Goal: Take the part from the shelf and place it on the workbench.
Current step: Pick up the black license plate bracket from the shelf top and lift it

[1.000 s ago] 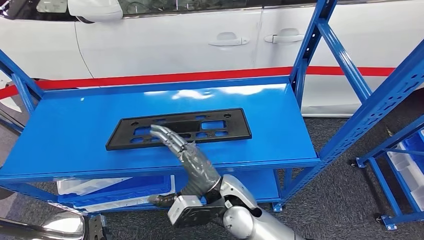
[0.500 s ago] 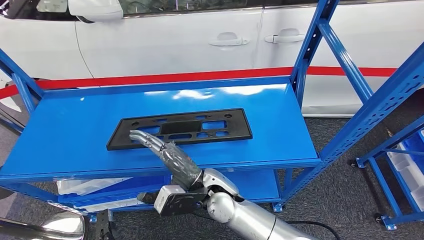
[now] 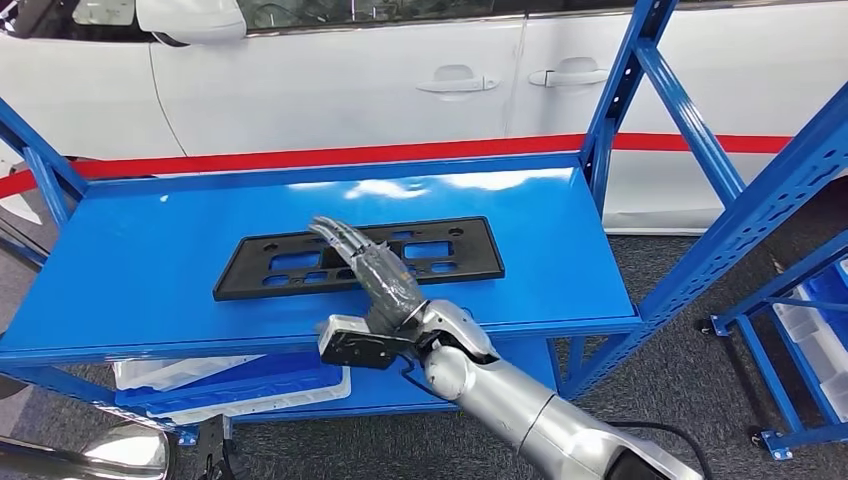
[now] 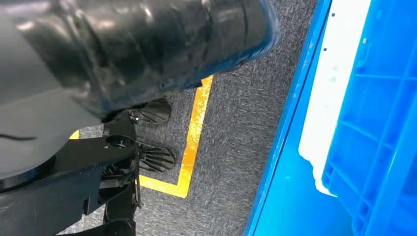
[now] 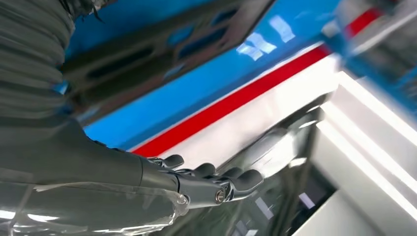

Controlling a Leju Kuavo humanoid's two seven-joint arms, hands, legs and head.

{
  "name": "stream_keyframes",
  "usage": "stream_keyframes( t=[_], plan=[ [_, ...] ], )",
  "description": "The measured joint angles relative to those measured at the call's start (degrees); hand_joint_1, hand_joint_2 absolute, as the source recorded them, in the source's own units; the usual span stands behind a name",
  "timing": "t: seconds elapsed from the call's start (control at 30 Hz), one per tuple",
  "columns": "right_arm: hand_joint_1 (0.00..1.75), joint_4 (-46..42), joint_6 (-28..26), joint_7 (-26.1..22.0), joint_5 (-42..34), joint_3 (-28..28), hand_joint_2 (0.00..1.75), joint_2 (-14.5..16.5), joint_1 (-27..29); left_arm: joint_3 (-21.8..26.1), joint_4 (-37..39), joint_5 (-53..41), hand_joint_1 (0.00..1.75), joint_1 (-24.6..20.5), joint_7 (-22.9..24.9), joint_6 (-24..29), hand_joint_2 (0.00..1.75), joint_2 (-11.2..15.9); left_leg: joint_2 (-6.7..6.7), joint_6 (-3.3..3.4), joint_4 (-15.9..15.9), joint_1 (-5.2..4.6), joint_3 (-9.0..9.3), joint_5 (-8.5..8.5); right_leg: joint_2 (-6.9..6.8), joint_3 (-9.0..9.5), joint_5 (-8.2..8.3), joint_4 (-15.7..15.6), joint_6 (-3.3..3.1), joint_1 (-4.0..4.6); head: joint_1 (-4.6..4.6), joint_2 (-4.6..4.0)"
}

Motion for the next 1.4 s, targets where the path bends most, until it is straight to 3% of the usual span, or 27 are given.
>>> stream_keyframes(
  t=[0.3,0.5,0.97,1.4],
  plan=[
    [0.0,13.15,-9.87,9.74,14.26,0.0,1.75,3.06,-2.74,-0.79,0.01,-1.37,0.0,0.04,1.64,1.49,0.0,0.03,0.0,0.0,0.0,0.0,-0.01,0.0,0.0,-0.01,0.01,0.0,0.01,0.01,-0.01,0.0],
    [0.0,18.16,-11.49,15.43,22.42,0.01,1.75,3.7,-2.75,-1.01,0.01,-1.83,0.0,0.26,2.92,1.86,0.0,0.09,0.0,0.0,0.0,0.0,-0.03,0.0,0.0,-0.01,0.01,-0.01,0.01,0.01,0.01,0.0],
    [0.0,22.35,-6.57,14.33,21.51,0.02,1.75,5.15,-2.16,-1.64,0.01,-2.16,0.0,1.12,5.11,2.29,0.0,1.04,0.0,0.0,0.0,0.0,-0.02,0.0,0.01,-0.01,0.01,-0.02,0.01,0.02,0.01,0.0],
    [0.0,23.94,-5.4,14.62,23.14,0.04,1.75,5.61,-2.03,-1.92,0.04,-2.31,0.0,1.46,5.84,1.37,0.0,1.51,0.0,0.0,0.01,0.0,-0.02,0.0,0.01,-0.01,0.01,-0.02,0.01,0.01,0.0,0.0]
  ],
)
